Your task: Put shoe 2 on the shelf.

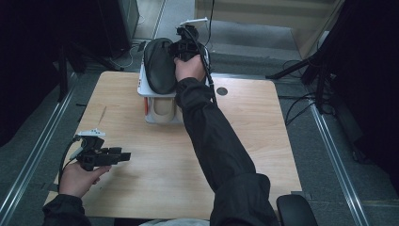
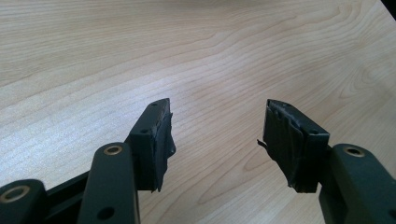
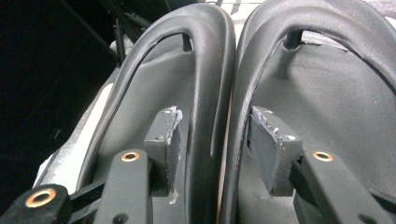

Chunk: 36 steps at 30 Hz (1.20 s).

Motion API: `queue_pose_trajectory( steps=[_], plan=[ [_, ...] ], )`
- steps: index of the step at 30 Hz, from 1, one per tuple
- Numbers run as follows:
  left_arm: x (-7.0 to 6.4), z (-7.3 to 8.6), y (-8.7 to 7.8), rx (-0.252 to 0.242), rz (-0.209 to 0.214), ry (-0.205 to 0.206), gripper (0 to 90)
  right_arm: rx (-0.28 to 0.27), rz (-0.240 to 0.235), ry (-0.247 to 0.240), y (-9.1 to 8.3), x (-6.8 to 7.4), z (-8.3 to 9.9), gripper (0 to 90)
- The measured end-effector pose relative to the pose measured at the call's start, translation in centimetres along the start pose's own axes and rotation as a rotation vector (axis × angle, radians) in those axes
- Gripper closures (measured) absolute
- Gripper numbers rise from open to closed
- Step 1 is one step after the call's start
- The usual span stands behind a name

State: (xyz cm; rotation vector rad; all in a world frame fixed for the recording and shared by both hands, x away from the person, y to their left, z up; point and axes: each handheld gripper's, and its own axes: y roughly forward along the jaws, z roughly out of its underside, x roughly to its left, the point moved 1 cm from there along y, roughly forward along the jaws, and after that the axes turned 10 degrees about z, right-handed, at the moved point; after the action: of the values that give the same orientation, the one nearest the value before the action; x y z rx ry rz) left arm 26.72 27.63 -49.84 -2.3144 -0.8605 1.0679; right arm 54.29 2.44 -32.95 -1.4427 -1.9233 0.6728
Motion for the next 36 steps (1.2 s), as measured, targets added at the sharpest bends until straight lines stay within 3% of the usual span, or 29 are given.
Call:
queue_pose_trajectory(
  steps=[6, 14, 16, 20, 36],
  plan=[
    [0.0, 0.0, 0.0, 0.004, -0.002, 0.001, 42.4, 0.014, -0.025, -0.068, -0.8, -0.2, 0.6, 52.1],
    [0.1, 0.0, 0.0, 0.009, -0.005, 0.006, 42.4, 0.021, -0.082, -0.102, -2.2, -0.4, 1.3, 53.2],
    [0.1, 0.0, 0.0, 0.009, -0.004, 0.006, 42.3, 0.028, -0.126, -0.102, -2.7, -0.5, 1.4, 53.5],
    [0.1, -0.1, 0.0, 0.011, -0.004, 0.004, 42.2, 0.053, -0.167, -0.127, -3.3, -0.4, 1.8, 53.3],
    [0.2, -0.2, 0.2, 0.018, -0.006, 0.004, 41.6, 0.054, -0.273, -0.195, -5.8, -0.9, 3.6, 52.1]
  ],
)
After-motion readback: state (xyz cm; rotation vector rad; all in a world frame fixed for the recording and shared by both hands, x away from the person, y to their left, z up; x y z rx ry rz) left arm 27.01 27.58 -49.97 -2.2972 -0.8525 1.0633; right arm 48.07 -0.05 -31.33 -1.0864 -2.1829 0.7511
